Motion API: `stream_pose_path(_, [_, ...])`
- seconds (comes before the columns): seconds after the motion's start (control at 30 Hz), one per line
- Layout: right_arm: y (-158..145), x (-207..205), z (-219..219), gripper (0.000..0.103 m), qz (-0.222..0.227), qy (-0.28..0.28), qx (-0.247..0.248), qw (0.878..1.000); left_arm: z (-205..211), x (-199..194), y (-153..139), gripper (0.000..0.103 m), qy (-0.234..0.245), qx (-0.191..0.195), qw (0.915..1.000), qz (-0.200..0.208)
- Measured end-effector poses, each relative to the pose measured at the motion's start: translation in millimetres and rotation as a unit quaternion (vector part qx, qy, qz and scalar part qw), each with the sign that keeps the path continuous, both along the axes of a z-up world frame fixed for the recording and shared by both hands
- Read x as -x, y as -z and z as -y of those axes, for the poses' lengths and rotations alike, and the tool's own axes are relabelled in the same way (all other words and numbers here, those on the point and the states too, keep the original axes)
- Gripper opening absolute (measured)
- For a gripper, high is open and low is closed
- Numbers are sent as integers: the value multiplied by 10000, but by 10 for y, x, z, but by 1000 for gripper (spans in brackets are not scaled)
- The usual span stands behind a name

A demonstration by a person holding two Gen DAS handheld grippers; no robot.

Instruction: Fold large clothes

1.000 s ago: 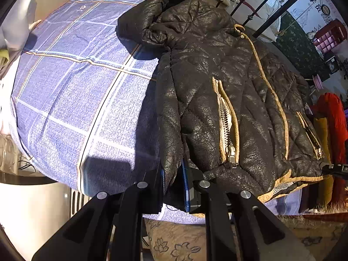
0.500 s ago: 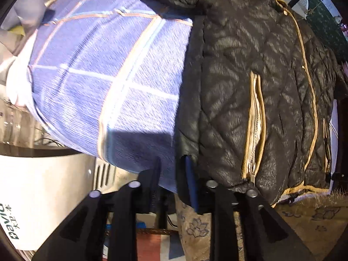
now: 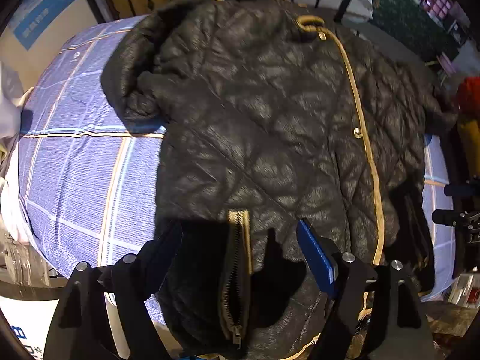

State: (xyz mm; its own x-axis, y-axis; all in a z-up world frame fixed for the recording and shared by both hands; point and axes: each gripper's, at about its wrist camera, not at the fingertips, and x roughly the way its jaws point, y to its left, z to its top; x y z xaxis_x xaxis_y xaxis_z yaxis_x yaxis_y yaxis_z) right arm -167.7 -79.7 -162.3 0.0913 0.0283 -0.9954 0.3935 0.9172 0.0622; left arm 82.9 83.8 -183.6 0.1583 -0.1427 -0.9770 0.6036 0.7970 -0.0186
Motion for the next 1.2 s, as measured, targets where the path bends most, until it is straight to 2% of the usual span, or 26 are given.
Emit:
stream_pose_path(0.03, [47,-26,-75,77,-58,-78,36,9999,46,92,136,78,125,-175,9998,-60])
stream_pose_path(0.1, [260,-86,-210,78,-251,-300,175,9991,117,244,498,79,412,-821,9954,-273])
stream_pose_path(0.17, [607,-76,-314,79,-729,-516,288,9956,147,368,800,82,658,-1298,9888,-336])
stream_pose_path(0.23, [903,-11,-367,80,-1109,-568,277,9918,142,423,893,85,722,-1270,9891,-195])
stream_pose_path(0.3, [1127,61,-450,89,-1161,-797,469,9889,143,383,930,88,594,-1262,9897,-329])
stream_pose_path(0.37, [1154,51,-477,90,-1089,-870,597,9884,149,355,960,90,589,-1282,9890,-442])
stream_pose_path(0.53, [1177,-63,-343,96,-1238,-716,319,9892,168,314,1023,96,567,-1302,9884,-536])
stream_pose_path(0.63, [1027,-114,-281,96,-1181,-666,190,9906,181,305,964,96,538,-1305,9889,-459])
stream_pose_path(0.73, [650,-126,-76,96,-708,-338,252,9966,189,306,811,96,447,-1204,9912,-317])
stream_pose_path(0.83, [86,-164,417,96,-53,306,236,9992,173,299,637,96,254,-994,9945,-212])
stream_pose_path(1.0, [-719,-351,1402,96,817,973,720,9893,232,217,425,96,154,-922,9956,21])
stream_pose_path(1.1, [-856,-438,2020,96,674,1205,1373,9809,222,137,318,96,111,-913,9957,80])
stream_pose_path(1.2, [-640,-563,2614,96,191,1308,1379,9816,244,178,196,96,-10,-896,9959,120])
